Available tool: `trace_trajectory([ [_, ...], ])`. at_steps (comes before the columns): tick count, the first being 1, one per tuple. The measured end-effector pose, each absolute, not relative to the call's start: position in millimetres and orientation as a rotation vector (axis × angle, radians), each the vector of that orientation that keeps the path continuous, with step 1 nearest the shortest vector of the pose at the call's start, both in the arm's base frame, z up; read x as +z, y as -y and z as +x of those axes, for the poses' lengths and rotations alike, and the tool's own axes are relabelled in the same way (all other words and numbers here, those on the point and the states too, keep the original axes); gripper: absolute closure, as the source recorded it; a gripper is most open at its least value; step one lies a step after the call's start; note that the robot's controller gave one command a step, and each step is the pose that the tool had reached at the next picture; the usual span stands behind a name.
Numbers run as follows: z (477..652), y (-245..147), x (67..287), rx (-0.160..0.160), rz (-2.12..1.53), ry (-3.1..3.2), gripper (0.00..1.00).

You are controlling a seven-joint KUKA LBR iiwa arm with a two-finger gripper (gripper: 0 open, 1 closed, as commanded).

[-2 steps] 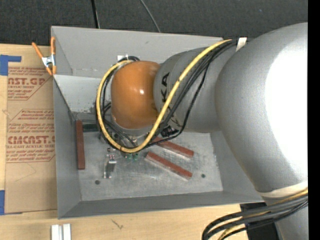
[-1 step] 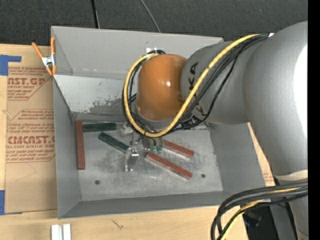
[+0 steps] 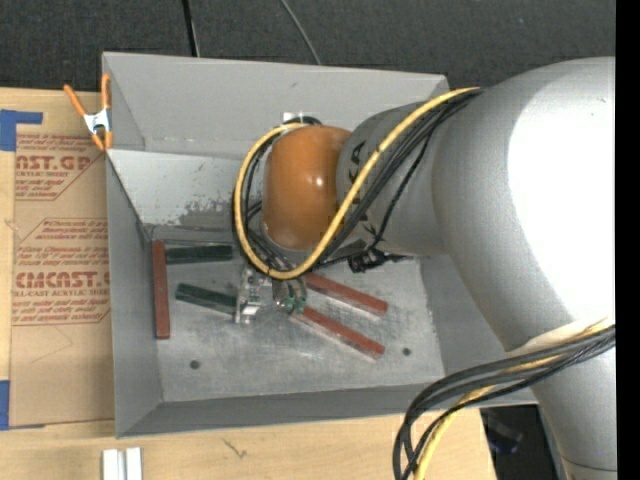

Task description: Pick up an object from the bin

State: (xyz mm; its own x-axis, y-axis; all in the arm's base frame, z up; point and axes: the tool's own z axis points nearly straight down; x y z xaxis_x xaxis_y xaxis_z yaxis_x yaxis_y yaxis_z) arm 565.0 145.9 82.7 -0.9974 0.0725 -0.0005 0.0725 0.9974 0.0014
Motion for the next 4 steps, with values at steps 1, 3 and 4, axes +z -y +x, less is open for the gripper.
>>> trace_trajectory([
  [1, 565.0, -146, 83, 0.002, 0.115, -3.139, 1.0],
  [3, 572.5, -147, 129, 0.004, 0.122, -3.134, 1.0],
  [4, 566.8, -151, 170, -0.002, 0.114, -3.147, 1.0],
])
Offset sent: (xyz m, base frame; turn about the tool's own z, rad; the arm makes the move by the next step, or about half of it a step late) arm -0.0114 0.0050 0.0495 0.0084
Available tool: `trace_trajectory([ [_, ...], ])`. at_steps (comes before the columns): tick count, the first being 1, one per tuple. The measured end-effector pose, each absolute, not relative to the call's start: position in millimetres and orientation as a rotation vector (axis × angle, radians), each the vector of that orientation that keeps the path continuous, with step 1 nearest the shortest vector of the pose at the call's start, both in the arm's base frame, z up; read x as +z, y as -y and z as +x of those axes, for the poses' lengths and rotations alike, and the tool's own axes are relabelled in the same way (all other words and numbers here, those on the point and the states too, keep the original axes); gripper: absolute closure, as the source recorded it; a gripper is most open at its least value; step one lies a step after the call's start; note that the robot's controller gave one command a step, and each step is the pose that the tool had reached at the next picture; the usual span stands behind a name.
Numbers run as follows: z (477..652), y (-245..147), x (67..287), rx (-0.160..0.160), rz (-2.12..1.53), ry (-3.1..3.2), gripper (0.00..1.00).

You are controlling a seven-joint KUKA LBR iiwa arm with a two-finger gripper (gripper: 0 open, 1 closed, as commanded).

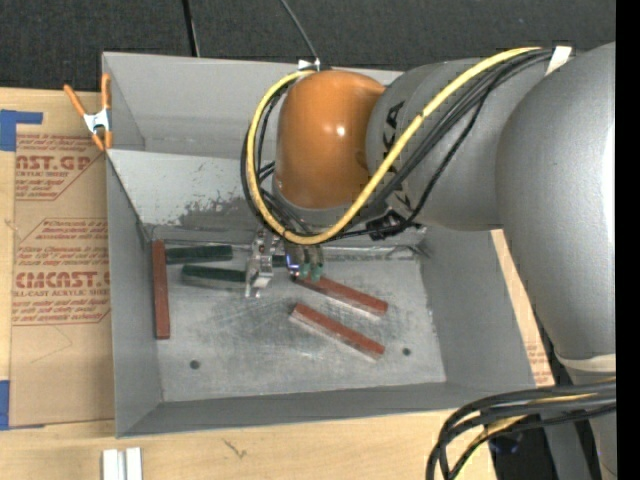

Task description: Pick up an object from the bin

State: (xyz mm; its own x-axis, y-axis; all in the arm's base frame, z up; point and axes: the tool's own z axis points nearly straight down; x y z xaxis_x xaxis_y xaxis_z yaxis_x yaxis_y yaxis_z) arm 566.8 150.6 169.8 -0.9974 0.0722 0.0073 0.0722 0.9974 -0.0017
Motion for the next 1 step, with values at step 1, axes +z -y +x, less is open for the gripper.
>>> trace_trajectory([
  [1, 578.0, -157.0, 286.4, 0.0, -0.04, 3.142, 1.0],
])
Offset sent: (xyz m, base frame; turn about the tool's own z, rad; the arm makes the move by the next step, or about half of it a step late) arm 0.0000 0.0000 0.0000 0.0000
